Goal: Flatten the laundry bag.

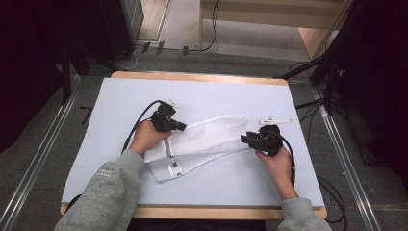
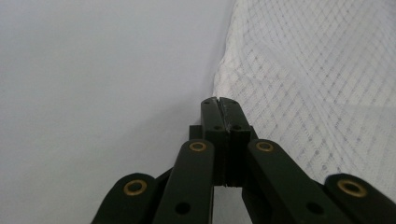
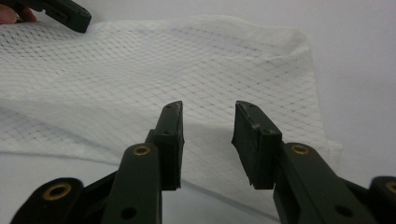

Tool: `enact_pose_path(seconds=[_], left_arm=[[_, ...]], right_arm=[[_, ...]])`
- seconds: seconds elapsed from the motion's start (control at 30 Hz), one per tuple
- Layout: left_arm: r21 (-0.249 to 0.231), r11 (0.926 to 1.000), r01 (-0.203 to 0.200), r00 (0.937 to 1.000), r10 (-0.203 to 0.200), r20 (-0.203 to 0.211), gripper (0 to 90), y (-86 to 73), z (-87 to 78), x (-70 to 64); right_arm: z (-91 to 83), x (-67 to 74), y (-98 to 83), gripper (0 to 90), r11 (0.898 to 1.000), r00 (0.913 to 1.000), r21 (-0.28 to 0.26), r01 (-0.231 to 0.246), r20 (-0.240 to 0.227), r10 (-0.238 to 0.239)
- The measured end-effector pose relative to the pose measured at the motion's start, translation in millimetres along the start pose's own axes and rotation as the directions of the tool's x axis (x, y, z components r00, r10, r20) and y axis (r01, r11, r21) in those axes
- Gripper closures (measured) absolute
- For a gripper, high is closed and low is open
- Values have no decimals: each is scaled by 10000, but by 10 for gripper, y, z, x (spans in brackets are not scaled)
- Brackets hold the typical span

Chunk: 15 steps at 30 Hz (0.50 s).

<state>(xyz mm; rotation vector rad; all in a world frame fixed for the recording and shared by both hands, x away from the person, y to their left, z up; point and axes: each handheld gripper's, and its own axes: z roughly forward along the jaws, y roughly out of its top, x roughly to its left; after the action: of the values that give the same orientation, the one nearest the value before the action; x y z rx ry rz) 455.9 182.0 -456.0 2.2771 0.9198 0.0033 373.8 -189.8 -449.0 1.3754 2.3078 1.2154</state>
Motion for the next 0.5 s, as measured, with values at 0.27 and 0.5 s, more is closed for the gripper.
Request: enact_pose_path(seconds=[0.27,0.5], left_arm=[[-452,9976,529,9978,-546,-363,900,-15,-150,107],[-1042,9873,1201,9900,-1269,-612,900,-109,-370,297]], right_arm=[[-4,-15,2,644,10000,10000,-38,-42,1,42],[-4,-29,5,648,9999,9999,-71,-108,35,109]])
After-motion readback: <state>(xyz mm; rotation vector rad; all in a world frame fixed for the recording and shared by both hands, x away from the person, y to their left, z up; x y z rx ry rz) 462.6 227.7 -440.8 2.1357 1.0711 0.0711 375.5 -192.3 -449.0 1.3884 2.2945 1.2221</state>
